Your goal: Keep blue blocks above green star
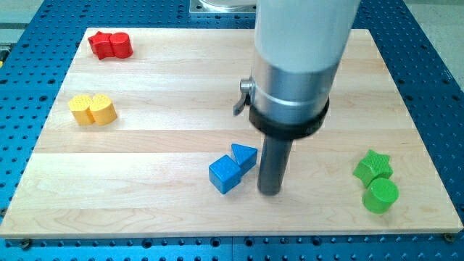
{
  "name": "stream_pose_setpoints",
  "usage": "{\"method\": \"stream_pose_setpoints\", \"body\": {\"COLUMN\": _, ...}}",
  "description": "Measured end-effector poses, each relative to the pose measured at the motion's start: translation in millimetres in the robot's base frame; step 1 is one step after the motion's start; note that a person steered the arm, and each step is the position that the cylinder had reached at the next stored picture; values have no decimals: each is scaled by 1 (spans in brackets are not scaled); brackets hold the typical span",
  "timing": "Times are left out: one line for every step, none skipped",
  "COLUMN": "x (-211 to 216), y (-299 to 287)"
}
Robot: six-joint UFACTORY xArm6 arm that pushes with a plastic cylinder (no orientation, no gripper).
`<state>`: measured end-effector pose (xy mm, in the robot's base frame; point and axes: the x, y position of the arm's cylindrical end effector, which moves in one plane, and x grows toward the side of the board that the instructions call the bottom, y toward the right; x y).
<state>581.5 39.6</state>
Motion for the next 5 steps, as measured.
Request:
{"method": "stream_pose_setpoints", "body": {"x": 30, "y": -66}}
{"method": "stream_pose_setpoints", "body": {"x": -6, "y": -67}}
{"method": "stream_pose_setpoints", "body": {"x": -40, "y": -33}}
{"method": "stream_pose_setpoints", "body": {"x": -87, "y": -11}}
{"method": "stream_pose_setpoints", "body": {"x": -121, "y": 26}}
